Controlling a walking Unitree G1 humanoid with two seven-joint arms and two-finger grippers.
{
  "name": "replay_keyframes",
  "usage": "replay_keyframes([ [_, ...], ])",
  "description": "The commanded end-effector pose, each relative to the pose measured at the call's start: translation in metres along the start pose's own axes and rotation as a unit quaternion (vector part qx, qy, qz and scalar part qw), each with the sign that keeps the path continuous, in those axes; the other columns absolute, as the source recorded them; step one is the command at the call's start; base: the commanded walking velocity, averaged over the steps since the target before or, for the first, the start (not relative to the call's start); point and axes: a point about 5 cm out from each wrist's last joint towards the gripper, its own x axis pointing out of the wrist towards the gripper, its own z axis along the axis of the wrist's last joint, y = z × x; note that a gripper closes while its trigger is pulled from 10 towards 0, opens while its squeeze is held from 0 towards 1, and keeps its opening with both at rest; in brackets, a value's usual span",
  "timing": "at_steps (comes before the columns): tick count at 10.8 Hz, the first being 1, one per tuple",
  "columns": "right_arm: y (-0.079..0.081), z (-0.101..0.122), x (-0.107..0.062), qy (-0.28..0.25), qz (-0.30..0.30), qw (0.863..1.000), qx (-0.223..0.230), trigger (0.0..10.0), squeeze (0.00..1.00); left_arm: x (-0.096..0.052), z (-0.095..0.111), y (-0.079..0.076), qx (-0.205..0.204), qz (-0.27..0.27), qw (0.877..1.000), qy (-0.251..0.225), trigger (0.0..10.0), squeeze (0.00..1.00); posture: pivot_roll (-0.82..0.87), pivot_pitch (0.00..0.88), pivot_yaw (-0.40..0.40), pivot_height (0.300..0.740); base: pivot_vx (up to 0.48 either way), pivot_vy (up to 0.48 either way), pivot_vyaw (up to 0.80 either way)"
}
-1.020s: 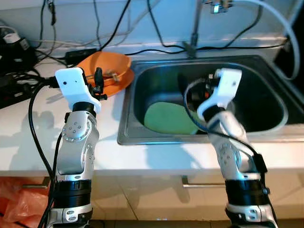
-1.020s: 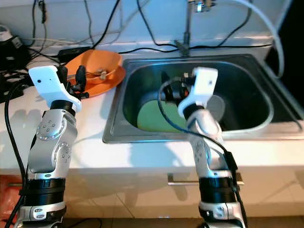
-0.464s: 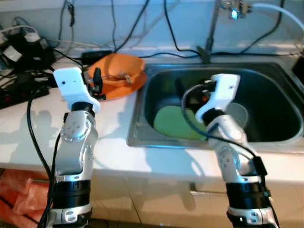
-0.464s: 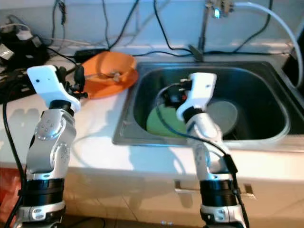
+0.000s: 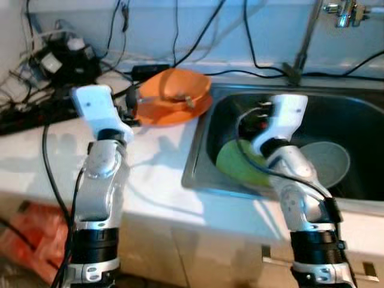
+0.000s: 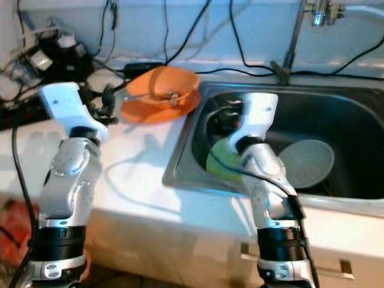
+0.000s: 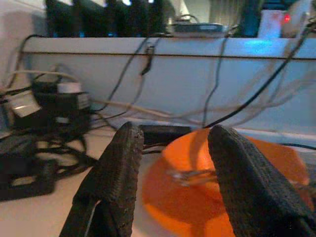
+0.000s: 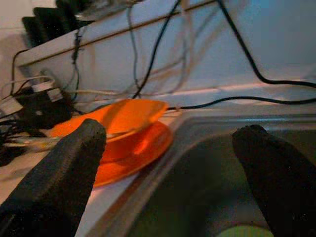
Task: Kitchen organization
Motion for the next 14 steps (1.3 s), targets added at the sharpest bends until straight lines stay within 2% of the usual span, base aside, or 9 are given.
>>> replay_keyframes([
  [1, 0.008, 0.002, 0.002, -0.007, 0.011, 1.0, 0.002, 10.0, 0.0, 0.0, 0.002, 0.007, 0.0, 0.009, 1.0, 0.001, 10.0, 0.0, 0.11, 0.0, 0.085, 0.74, 0.0, 0.0, 0.0],
  [7, 0.004, 0.0, 0.002, -0.007, -0.007, 1.0, 0.003, 10.0, 0.0, 0.0, -0.005, 0.004, -0.02, 0.006, 0.999, 0.026, 10.0, 0.0, 0.11, 0.0, 0.09, 0.74, 0.0, 0.0, 0.0],
  [11, 0.006, -0.003, 0.002, 0.004, -0.006, 1.0, 0.005, 10.0, 0.0, -0.002, -0.009, 0.004, -0.026, 0.003, 0.999, 0.04, 10.0, 0.0, 0.11, 0.0, 0.095, 0.74, 0.0, 0.0, -0.71],
  [14, 0.006, -0.003, 0.0, 0.002, -0.003, 1.0, 0.002, 10.0, 0.0, -0.003, -0.009, 0.006, -0.026, 0.017, 0.999, 0.041, 10.0, 0.0, 0.11, 0.003, 0.094, 0.74, 0.0, 0.0, 0.0],
])
